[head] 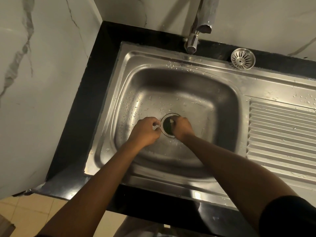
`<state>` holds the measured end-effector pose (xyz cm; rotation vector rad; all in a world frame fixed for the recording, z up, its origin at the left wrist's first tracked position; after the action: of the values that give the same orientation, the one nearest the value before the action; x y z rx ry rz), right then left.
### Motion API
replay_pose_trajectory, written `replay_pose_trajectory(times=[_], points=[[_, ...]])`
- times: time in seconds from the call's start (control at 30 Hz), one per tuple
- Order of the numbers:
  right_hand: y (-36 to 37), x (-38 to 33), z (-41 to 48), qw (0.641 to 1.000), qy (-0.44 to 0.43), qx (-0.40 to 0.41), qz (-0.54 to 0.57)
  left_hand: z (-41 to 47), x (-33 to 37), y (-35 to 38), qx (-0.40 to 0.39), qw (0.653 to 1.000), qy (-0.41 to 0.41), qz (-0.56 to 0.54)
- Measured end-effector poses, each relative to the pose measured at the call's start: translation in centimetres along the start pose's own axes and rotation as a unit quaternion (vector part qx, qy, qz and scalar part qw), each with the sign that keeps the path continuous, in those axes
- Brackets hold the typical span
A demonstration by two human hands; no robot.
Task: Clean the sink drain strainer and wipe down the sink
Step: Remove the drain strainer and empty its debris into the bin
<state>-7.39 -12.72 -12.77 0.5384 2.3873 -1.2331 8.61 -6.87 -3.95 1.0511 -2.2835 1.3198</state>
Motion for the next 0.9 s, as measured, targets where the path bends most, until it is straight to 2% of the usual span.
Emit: replay_pose_trajectory(times=[0.33, 0.73, 0.9], points=[[4.0, -0.6, -2.4, 0.991, -0.052, -0.096, -0.076, -0.2, -0.5, -0.5, 0.004, 1.000, -0.006, -0.008], [1.8, -0.1, -2.1, 0.996, -0.036, -0.065, -0.049, -0.9, -0.5, -0.8, 0.004, 1.000, -0.001, -0.010], [-1.3, 0.7, -2.7, 0.999, -0.010, -0.001, 0.041, -1.4, -0.3, -1.3, 0.001, 1.000, 0.006, -0.008]])
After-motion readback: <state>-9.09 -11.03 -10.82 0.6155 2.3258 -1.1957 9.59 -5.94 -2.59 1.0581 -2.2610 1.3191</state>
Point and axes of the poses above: each hand's wrist, its own z-axis towards the middle knuckle, its own y-axis out of the palm, x = y × z, the point moved 7 cm from there along z, towards the middle knuckle, and after that the axes turned 3 degrees about z, right-handed, at the moved point
